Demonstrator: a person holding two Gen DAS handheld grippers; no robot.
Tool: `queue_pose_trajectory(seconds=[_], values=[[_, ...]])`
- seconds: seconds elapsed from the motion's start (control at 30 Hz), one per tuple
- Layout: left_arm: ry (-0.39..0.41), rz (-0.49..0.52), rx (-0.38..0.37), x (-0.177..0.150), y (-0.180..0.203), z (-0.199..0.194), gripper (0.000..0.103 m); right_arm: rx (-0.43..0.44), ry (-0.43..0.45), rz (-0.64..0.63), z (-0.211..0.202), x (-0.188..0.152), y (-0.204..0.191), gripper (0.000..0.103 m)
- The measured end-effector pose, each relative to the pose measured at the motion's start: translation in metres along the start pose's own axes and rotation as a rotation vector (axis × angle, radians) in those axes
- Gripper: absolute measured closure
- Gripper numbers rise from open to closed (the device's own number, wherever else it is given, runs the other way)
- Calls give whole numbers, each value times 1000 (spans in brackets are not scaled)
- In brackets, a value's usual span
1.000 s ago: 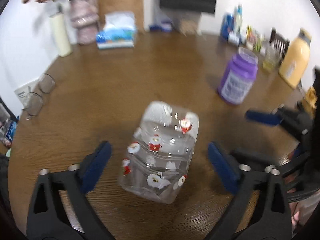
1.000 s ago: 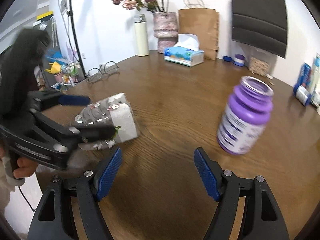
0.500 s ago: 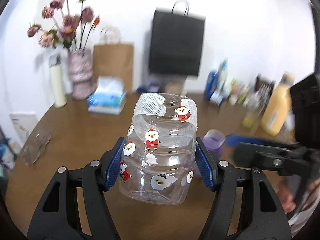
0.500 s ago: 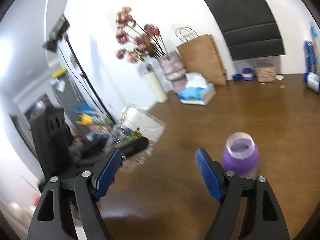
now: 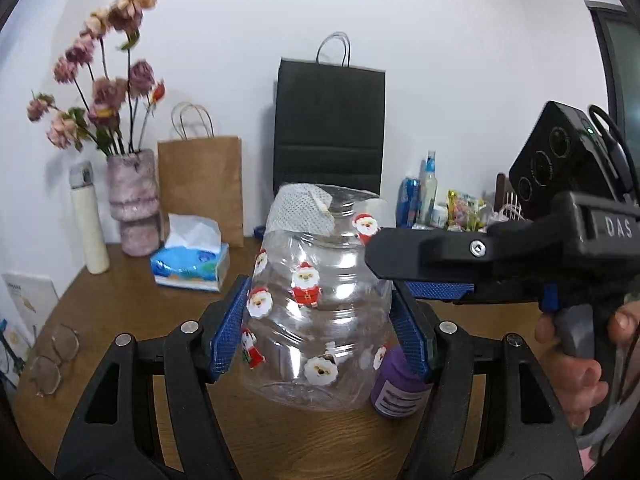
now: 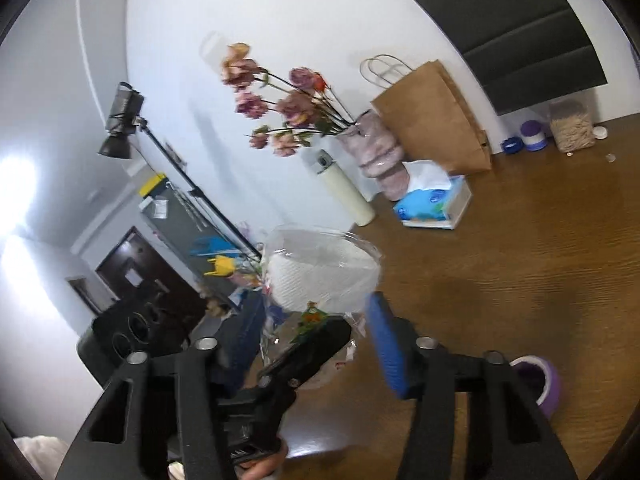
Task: Flip cup upright
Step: 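Hold the cup up with the left tool while the right tool closes on it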
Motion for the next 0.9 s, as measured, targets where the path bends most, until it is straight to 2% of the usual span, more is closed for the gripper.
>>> queue_pose_trajectory(seconds=[0.07, 0.1, 0.2, 0.23, 0.27, 0.3, 0.33, 0.47, 0.63, 0.7, 0.9], values=[[-2, 27, 15, 1, 2, 7, 40, -9, 6, -2, 2, 2, 7, 68], [1, 38, 27, 1, 1, 11, 40, -26, 0, -15, 5, 4, 10, 70], [21, 16, 26, 0, -7, 15, 41, -33, -13, -42, 12, 11, 13, 71], [34, 4, 36, 0, -11, 16, 44, -24, -13, -37, 14, 14, 14, 71], [45, -14, 32, 0, -14, 16, 45, 0, -11, -13, 15, 16, 18, 68], [54, -31, 25, 0, -16, 16, 45, 14, -11, 14, 18, 19, 22, 60], [66, -48, 19, 0, -18, 16, 45, 29, -16, 39, 23, 21, 26, 58], [95, -34, 24, -2, -22, 18, 45, 63, -6, 52, 31, 25, 31, 56], [99, -89, -10, -4, -34, 22, 45, 142, -42, 153, 43, 30, 50, 52], [105, -122, -60, -5, -39, 22, 45, 139, -55, 140, 47, 32, 52, 42], [110, -180, -159, -8, -51, 22, 44, 99, -66, 36, 51, 34, 40, 35]])
Point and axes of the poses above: each gripper's, at about its wrist camera, not at the fingertips, and z roughly the way its jaws point, y to its right, x to its top, the point moved 1 cm from there along z, roughly the way its jaws point, and after that the axes turned 4 degrees about z, right-handed, at the moved point
